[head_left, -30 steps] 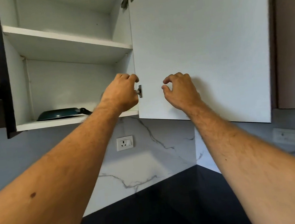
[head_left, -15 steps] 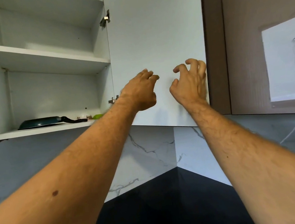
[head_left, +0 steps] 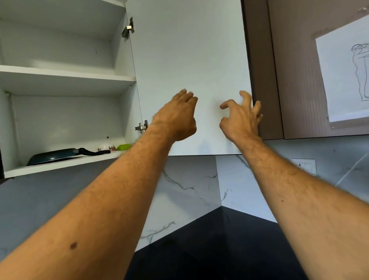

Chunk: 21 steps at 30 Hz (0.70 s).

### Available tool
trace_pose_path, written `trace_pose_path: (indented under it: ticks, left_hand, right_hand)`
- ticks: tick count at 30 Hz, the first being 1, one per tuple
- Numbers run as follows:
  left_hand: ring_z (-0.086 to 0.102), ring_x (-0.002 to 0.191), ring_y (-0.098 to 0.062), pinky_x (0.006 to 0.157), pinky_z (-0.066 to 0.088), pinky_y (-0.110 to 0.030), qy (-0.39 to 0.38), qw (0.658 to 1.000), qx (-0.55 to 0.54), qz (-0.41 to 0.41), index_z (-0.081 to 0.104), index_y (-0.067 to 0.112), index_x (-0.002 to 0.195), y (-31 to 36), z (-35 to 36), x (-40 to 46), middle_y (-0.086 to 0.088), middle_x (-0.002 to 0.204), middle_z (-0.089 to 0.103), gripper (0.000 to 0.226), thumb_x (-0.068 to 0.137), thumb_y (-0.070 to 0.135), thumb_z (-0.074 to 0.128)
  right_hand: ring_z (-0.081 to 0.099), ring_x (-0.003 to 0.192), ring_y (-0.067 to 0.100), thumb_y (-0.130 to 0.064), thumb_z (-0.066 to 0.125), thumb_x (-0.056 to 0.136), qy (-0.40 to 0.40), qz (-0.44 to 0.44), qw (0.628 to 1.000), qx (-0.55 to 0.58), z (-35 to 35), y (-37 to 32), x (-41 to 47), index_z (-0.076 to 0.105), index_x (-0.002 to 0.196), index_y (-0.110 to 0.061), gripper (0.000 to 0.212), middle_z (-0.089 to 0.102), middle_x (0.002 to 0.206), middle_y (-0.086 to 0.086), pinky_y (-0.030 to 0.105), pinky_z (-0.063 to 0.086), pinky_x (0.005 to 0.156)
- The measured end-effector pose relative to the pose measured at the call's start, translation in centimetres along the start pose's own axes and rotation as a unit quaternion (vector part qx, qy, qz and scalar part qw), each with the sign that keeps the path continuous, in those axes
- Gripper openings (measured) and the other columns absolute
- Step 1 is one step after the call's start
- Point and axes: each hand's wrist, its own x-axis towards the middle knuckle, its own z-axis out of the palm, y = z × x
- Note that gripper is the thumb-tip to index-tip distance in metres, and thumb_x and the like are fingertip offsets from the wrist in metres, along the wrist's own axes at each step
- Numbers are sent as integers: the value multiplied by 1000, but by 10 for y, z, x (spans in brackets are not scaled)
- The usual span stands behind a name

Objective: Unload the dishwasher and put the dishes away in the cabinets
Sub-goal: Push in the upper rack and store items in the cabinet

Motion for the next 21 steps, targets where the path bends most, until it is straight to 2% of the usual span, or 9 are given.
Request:
trace_pose_path:
  ticks: [3,8,10,12,15,18,21]
  left_hand:
    - [7,151,-21,122,14,-33,1,1000,-13,-4,24,7,153,-5,2,-3,-8,162,18,60,95,9,41]
    - [10,151,-21,121,19,-37,1,1000,-11,-20,32,4,149,-13,-1,-20,-9,160,24,60,89,0,36]
    - [12,150,-22,120,21,-37,5,1000,-2,-21,33,5,149,-16,-8,-29,-8,159,27,61,88,-1,36]
    - [19,148,-25,117,28,-40,23,999,2,-43,36,7,147,-22,-19,-37,-8,157,31,62,86,-1,37]
    - [40,133,-32,104,42,-45,90,991,-10,-99,46,6,137,-34,-39,-48,-11,143,48,54,83,2,39]
    - [53,116,-35,92,49,-47,153,981,-14,-121,50,6,131,-46,-58,-60,-13,132,56,46,86,9,40]
    - [59,102,-36,80,53,-45,203,971,21,-124,56,6,123,-59,-72,-78,-12,122,62,40,87,14,41]
  right_hand:
    - [28,128,36,-5,61,82,28,-13,999,-8,5,6,-6,70,110,-30,38,35,142,0,46,43,101]
    - [36,109,30,10,59,72,129,-26,991,31,3,-9,-21,67,98,-25,44,42,120,5,37,50,87]
    - [37,95,26,16,53,63,199,-47,978,45,0,-22,-33,59,95,-18,47,43,111,11,35,50,73]
    - [38,89,24,15,46,60,241,-77,964,75,-7,-38,-46,52,93,-12,43,44,105,15,29,42,65]
    - [48,89,27,10,44,63,246,-127,950,146,-17,-65,-63,50,98,-7,39,43,107,16,21,39,68]
    - [52,89,24,9,44,66,226,-140,933,242,-22,-100,-85,52,106,-6,44,42,112,14,15,38,69]
    - [53,93,23,11,46,65,226,-139,915,303,-17,-138,-108,54,108,-7,47,43,113,12,18,42,71]
